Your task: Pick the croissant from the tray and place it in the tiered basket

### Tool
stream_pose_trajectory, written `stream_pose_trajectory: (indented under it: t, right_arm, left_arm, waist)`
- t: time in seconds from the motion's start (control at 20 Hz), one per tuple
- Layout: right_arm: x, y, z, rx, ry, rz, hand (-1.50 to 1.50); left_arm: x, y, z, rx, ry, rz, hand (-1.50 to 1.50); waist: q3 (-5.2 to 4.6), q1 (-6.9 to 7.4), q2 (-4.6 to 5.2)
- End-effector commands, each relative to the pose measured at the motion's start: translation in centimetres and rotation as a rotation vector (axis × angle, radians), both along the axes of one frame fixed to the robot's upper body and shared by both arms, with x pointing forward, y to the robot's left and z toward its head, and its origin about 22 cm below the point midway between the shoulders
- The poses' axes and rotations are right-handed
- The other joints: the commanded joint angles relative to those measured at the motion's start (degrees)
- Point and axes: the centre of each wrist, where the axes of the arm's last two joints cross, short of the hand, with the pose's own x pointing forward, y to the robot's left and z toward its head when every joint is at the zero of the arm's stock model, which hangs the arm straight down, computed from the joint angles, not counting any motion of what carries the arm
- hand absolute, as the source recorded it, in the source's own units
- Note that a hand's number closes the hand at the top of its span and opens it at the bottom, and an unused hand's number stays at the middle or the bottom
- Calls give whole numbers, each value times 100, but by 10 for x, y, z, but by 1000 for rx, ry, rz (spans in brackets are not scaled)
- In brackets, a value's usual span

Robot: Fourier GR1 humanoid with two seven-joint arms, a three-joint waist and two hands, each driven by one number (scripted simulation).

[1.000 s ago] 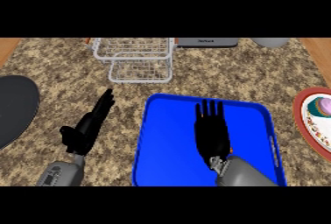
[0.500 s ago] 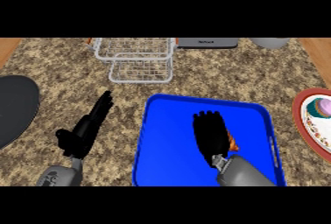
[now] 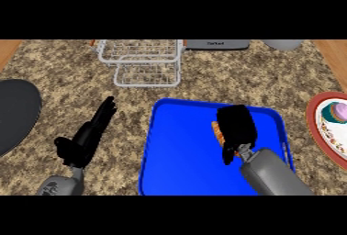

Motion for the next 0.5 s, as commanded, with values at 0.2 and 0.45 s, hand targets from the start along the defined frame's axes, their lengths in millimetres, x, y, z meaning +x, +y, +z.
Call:
stream_pose_trajectory:
  t: [0.2,0.45]
  right_arm:
    - [64,-131,41,274,26,-253,150]
    - [73,-128,64,513,-76,-238,150]
  left_arm:
    - [8,-8,16,5,-22,-12,0]
    - [5,2,-4,-12,-1,-8,0]
  waist:
    - [33,54,61]
    - [27,8,55]
